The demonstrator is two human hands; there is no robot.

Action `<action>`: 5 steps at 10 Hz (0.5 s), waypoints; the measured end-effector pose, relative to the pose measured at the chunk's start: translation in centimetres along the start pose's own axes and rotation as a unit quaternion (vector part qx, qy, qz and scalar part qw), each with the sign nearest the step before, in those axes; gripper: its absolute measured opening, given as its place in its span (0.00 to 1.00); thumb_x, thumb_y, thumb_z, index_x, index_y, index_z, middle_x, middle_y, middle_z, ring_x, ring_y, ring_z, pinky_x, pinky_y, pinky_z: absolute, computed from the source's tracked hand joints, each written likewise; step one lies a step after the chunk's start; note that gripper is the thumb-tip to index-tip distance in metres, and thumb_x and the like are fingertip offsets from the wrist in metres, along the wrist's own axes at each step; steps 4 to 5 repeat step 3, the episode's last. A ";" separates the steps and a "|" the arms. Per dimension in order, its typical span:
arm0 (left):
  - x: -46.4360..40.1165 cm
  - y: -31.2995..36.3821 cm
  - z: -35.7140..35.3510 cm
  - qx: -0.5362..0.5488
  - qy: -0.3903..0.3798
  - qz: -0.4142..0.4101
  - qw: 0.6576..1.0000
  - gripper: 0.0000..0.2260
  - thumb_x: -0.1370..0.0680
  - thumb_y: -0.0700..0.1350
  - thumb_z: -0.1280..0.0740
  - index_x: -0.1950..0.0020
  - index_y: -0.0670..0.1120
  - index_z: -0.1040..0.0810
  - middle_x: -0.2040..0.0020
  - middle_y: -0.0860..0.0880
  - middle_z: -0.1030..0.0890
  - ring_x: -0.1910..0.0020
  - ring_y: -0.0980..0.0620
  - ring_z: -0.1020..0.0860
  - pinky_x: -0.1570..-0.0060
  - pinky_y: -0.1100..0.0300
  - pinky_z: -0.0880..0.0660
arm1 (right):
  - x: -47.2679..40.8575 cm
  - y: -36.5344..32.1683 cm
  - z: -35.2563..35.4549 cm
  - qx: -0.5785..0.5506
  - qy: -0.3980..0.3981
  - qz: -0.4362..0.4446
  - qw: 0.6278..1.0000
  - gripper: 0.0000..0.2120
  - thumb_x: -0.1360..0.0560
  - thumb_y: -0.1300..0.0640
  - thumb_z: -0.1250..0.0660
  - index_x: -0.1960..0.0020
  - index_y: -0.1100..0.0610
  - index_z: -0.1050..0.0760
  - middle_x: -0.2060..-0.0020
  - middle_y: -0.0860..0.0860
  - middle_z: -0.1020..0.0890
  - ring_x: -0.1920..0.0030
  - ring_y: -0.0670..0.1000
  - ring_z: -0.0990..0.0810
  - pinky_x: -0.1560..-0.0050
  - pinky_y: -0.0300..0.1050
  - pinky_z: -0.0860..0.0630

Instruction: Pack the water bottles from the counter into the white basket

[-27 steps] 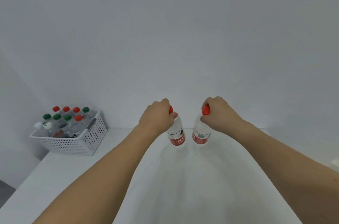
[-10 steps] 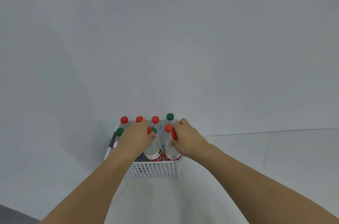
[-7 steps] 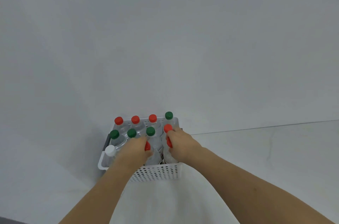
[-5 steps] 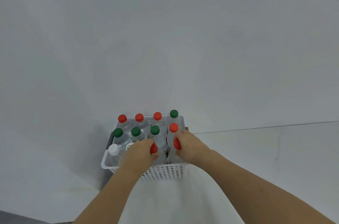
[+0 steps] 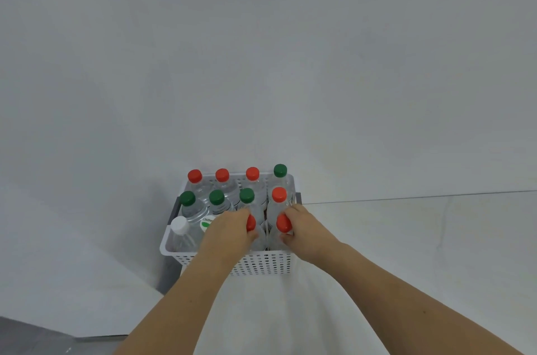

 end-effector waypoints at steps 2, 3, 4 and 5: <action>0.3 0.6 0.4 -0.029 -0.039 0.010 0.999 0.06 0.23 0.49 0.35 0.55 0.47 0.28 0.60 0.48 0.23 0.60 0.49 0.24 0.58 0.56 0.25 | 0.8 -0.2 0.6 0.020 -0.005 -0.043 0.999 0.14 0.28 0.58 0.32 0.43 0.55 0.27 0.45 0.53 0.26 0.48 0.53 0.25 0.44 0.46 0.26; 0.4 0.8 1.9 -0.009 -0.023 0.017 1.000 0.08 0.23 0.51 0.37 0.49 0.47 0.27 0.58 0.48 0.21 0.58 0.49 0.23 0.57 0.55 0.24 | 1.9 -1.2 2.7 -0.012 0.035 -0.035 0.999 0.18 0.28 0.55 0.32 0.40 0.54 0.29 0.44 0.53 0.26 0.45 0.53 0.24 0.46 0.43 0.27; 0.4 0.8 1.9 -0.009 -0.023 0.017 1.000 0.08 0.23 0.51 0.37 0.49 0.47 0.27 0.58 0.48 0.21 0.58 0.49 0.23 0.57 0.55 0.24 | 1.9 -1.2 2.7 -0.012 0.035 -0.035 0.999 0.18 0.28 0.55 0.32 0.40 0.54 0.29 0.44 0.53 0.26 0.45 0.53 0.24 0.46 0.43 0.27; 0.4 0.8 1.9 -0.009 -0.023 0.017 1.000 0.08 0.23 0.51 0.37 0.49 0.47 0.27 0.58 0.48 0.21 0.58 0.49 0.23 0.57 0.55 0.24 | 1.9 -1.2 2.7 -0.012 0.035 -0.035 0.999 0.18 0.28 0.55 0.32 0.40 0.54 0.29 0.44 0.53 0.26 0.45 0.53 0.24 0.46 0.43 0.27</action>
Point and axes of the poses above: each hand's wrist, its own x-axis away from the middle knuckle, its own z-axis out of the back of the hand, y = z × x, the point moved 9 cm from there along -x, towards the middle knuckle
